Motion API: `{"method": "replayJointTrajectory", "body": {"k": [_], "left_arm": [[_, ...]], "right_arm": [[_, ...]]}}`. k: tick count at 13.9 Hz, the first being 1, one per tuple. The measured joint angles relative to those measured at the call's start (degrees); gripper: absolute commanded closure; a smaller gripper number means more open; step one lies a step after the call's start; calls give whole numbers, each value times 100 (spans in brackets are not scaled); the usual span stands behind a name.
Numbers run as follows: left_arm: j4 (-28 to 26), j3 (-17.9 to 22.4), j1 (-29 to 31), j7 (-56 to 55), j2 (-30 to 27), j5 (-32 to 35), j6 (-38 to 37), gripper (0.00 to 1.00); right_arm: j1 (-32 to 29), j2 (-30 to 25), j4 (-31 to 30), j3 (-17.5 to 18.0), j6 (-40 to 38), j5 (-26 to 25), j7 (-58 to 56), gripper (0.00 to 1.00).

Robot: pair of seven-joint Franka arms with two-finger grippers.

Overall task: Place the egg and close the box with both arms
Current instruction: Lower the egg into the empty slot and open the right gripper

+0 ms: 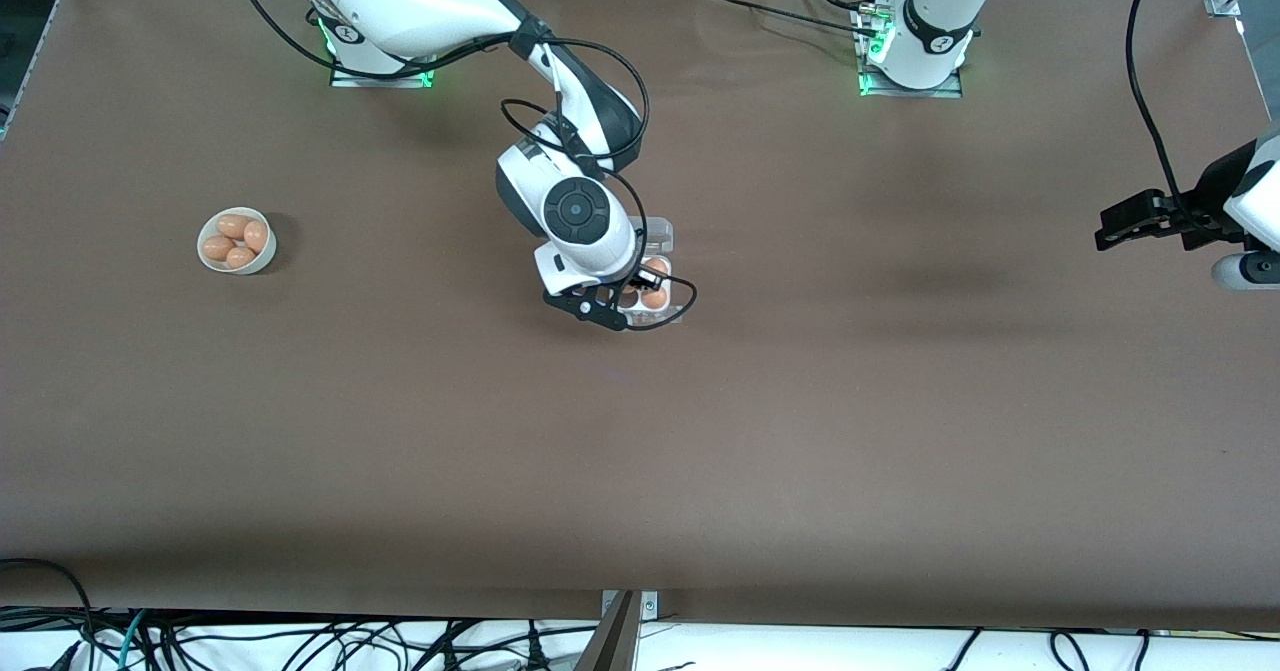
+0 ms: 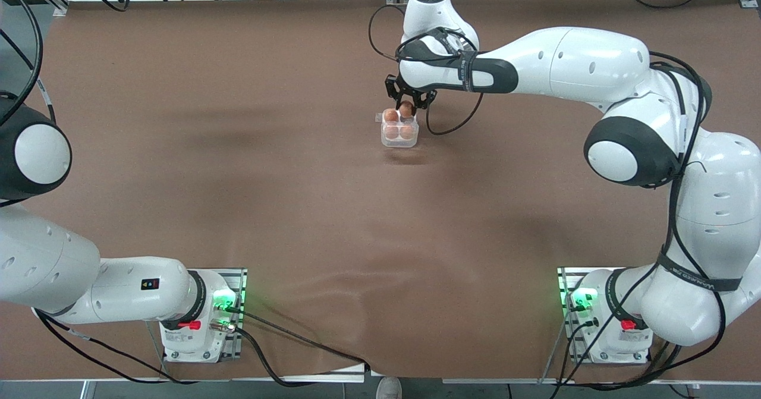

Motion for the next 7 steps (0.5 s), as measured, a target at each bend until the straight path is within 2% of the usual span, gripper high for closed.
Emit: {"method": "replayJointTrajectory", "body": {"k": [7], "left_arm": [[0, 0, 1, 0, 0, 0, 0, 0]], "right_arm": [[62, 186, 1, -2, 205, 0, 0, 59]]}}
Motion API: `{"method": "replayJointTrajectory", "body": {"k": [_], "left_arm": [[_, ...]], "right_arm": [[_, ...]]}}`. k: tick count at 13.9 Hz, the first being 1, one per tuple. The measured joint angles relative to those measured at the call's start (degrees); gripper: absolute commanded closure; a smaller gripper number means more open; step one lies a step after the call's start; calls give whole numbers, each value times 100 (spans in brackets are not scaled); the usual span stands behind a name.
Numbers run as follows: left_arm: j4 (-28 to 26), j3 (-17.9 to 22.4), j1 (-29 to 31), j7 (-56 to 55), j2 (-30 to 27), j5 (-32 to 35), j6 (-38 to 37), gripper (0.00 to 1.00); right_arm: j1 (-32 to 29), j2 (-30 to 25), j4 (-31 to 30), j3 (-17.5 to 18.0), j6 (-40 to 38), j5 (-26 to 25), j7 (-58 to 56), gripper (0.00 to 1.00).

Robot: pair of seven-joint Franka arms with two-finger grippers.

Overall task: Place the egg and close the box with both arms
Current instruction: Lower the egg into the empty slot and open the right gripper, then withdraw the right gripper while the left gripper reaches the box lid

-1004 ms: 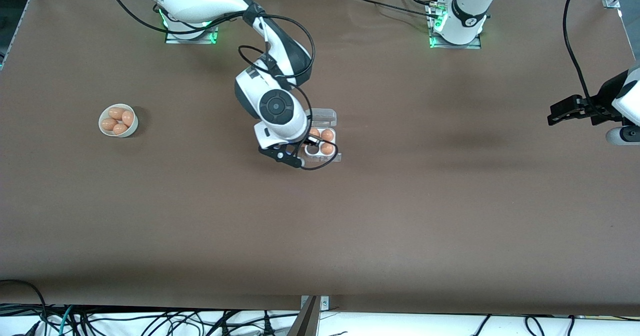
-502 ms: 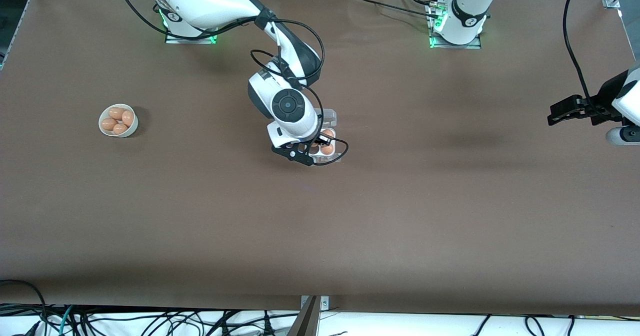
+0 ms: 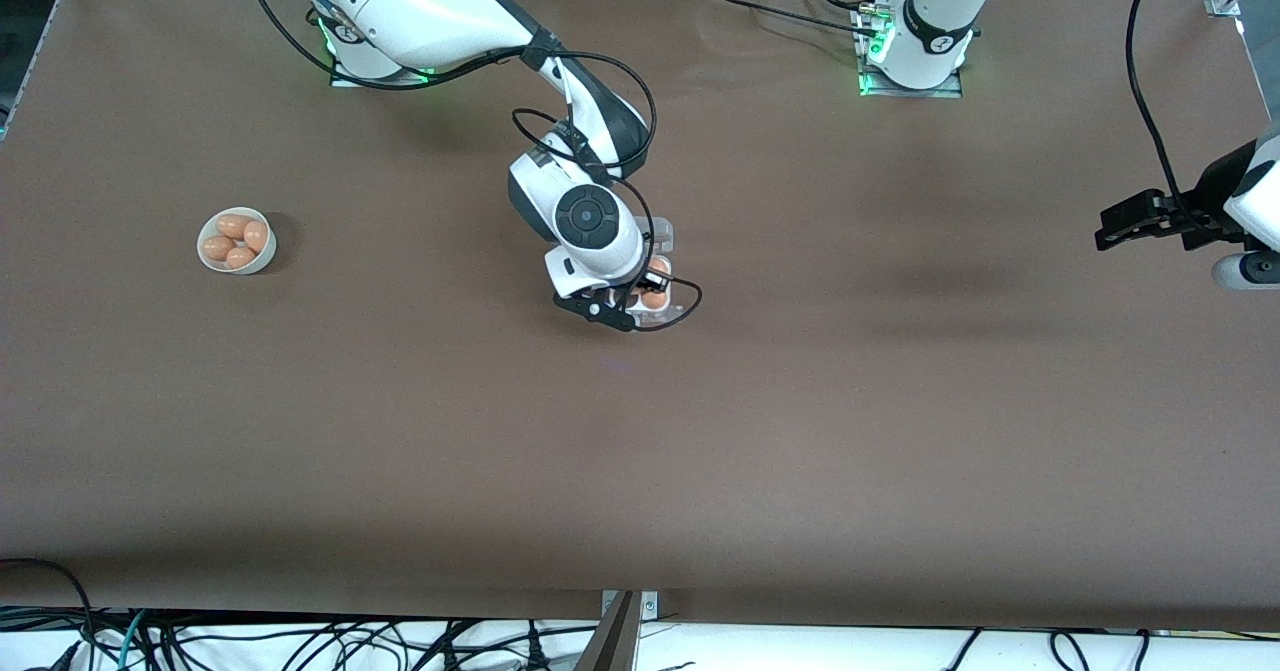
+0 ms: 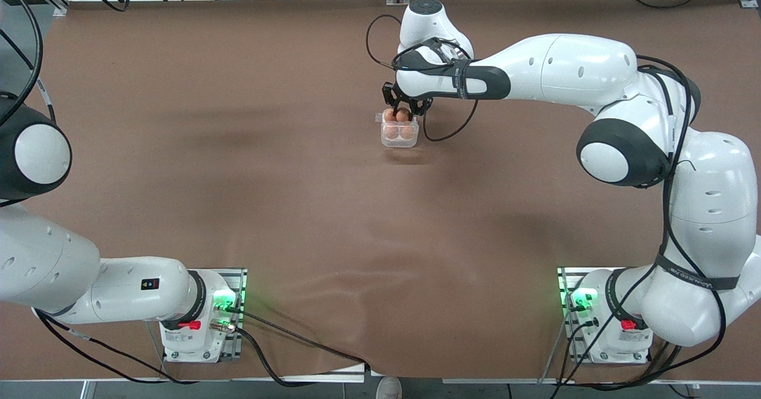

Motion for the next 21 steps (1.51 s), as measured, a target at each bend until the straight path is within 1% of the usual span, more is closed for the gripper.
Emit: {"method": "replayJointTrajectory", "body": {"k": [1, 2, 3, 4, 5, 6, 10, 13, 18, 21], "left_arm": [[0, 0, 0, 0, 0, 0, 0, 0], [0, 0, 0, 0, 0, 0, 0, 0], [0, 0, 0, 0, 0, 0, 0, 0], [0, 0, 0, 0, 0, 0, 0, 0], [0, 0, 0, 0, 0, 0, 0, 0], [0, 0, 0, 0, 0, 0, 0, 0], [0, 0, 0, 0, 0, 0, 0, 0], [0, 0, -5, 0, 0, 0, 0, 0], [0, -20, -19, -1, 0, 0, 0, 0], [0, -57, -113, -75, 6, -235, -2, 0]], "right_arm": [[0, 17, 0, -2, 37, 0, 0, 58], [0, 24, 0, -6, 47, 0, 0, 46], [0, 24, 0, -9, 52, 0, 0, 43], [0, 28, 0, -10, 81, 0, 0, 22], [0, 30, 0, -16, 91, 0, 0, 8], [0, 30, 0, -22, 101, 0, 0, 0], [-3, 37, 35, -36, 217, 0, 0, 0], [-45, 35, 214, -66, 213, 0, -1, 0], [-349, -37, 393, -114, 197, -18, -30, 0], [-653, -243, 443, -121, -212, -260, -72, 0]]}}
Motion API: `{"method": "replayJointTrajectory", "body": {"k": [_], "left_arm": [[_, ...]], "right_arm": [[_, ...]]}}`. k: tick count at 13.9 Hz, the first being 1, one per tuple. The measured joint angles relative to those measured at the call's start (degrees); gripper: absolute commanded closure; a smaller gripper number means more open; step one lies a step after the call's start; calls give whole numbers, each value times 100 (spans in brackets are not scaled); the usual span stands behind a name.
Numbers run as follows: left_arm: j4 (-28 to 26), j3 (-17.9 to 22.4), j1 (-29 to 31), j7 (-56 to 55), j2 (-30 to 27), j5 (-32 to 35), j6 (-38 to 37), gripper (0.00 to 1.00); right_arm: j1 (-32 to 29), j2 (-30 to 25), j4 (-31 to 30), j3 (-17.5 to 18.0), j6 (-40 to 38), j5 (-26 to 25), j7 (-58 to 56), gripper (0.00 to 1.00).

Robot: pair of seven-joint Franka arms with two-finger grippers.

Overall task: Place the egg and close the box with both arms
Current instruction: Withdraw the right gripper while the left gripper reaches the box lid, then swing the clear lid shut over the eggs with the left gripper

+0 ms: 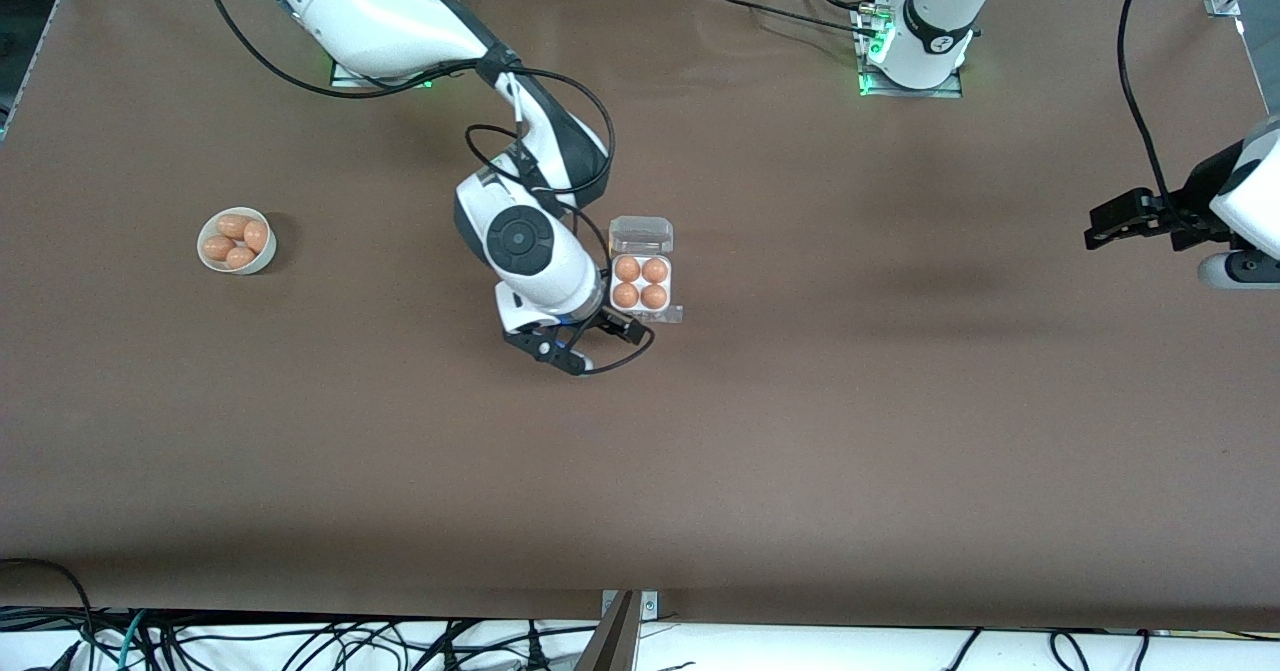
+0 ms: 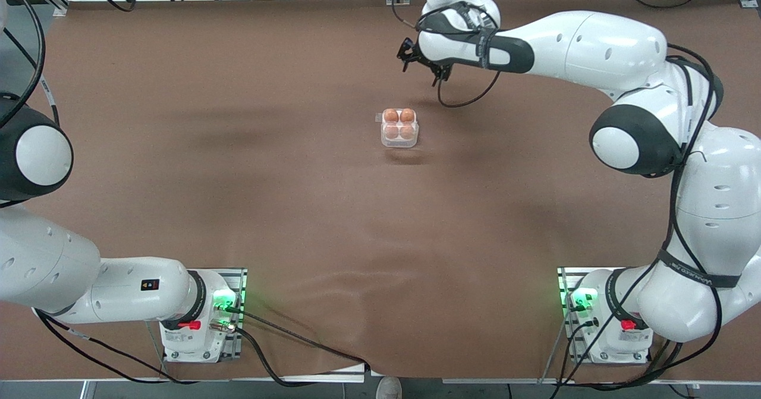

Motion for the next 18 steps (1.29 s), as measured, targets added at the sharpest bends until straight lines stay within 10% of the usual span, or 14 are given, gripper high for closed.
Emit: {"method": "replayJointTrajectory", "body": {"k": [8, 13, 18], "left_arm": [[-2, -49, -1192, -1374, 122, -250, -8, 4], [-9, -73, -1929, -2242, 363, -820, -361, 77], [-24, -78, -2540, -3005, 897, -1676, -622, 99]], "right_arm": [[-837, -563, -55, -63, -913, -307, -1329, 0], [-1711, -1911, -1284, -95, -998, -329, -3416, 0], [-2551, -3626, -2515, -133, -1048, -333, -4522, 0]]}}
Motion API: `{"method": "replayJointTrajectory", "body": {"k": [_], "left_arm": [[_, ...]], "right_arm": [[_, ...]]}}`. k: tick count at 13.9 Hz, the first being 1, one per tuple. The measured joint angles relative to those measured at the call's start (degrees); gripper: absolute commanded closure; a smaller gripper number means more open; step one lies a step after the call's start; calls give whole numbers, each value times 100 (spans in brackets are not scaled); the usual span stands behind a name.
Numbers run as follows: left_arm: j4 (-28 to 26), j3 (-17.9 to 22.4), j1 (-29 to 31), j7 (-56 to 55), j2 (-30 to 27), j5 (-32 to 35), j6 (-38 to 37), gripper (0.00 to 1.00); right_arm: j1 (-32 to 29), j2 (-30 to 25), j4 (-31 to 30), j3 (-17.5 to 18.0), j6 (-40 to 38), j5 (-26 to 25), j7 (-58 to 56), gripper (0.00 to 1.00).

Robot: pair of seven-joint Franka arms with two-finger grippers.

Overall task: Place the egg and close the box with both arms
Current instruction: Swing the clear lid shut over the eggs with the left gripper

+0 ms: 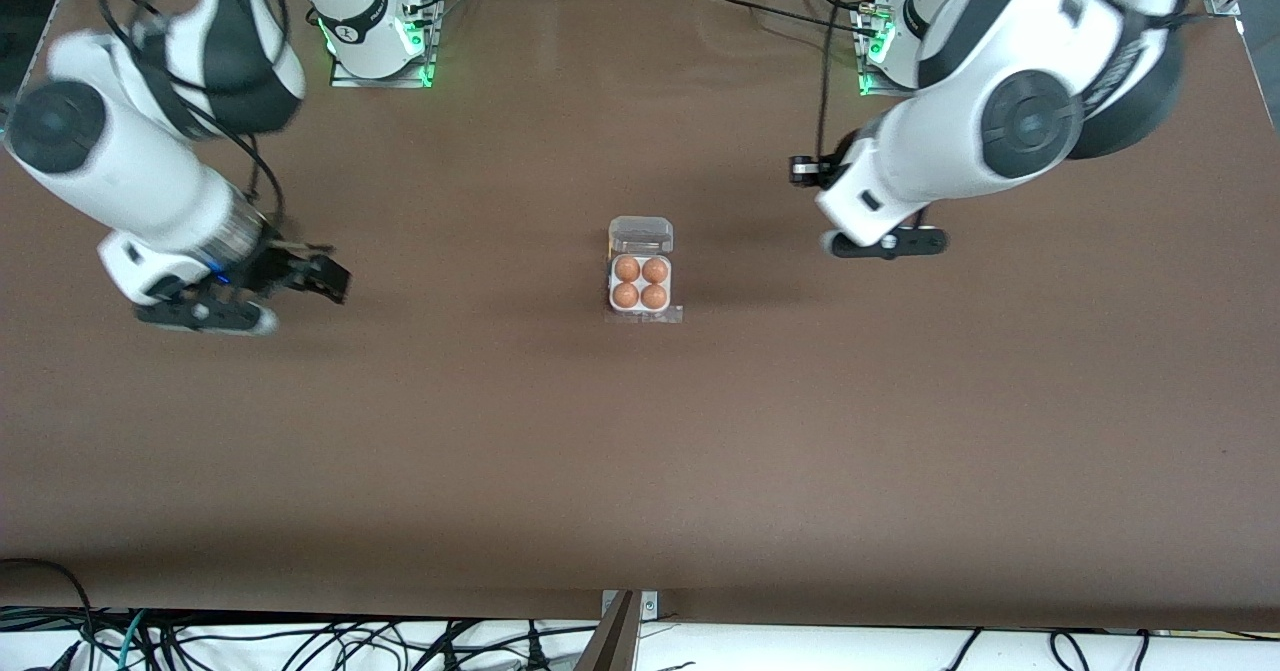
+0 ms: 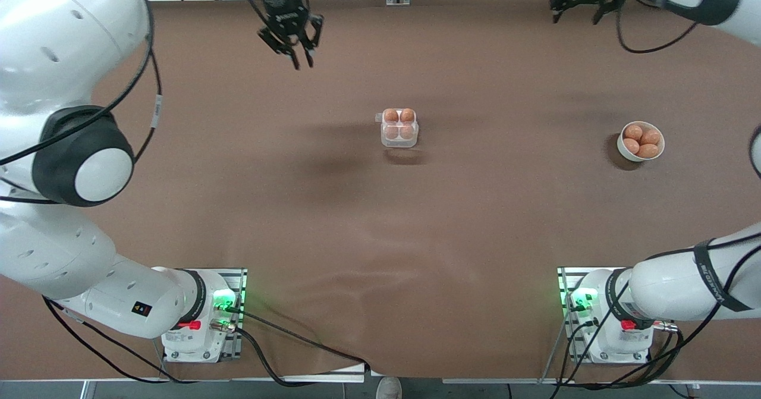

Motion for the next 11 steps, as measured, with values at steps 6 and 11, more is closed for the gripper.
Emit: {"method": "replayJointTrajectory", "body": {"k": [6, 11], "left_arm": [[5, -11, -1000, -731, 1094, -476, 43, 100], [16, -10, -1207, -731, 1743, -657, 290, 100]], "right_arm": [[-91, -1174, -102, -559, -1108, 3, -162, 0], [-128, -1194, 254, -916, -1419, 4, -638, 0]]}}
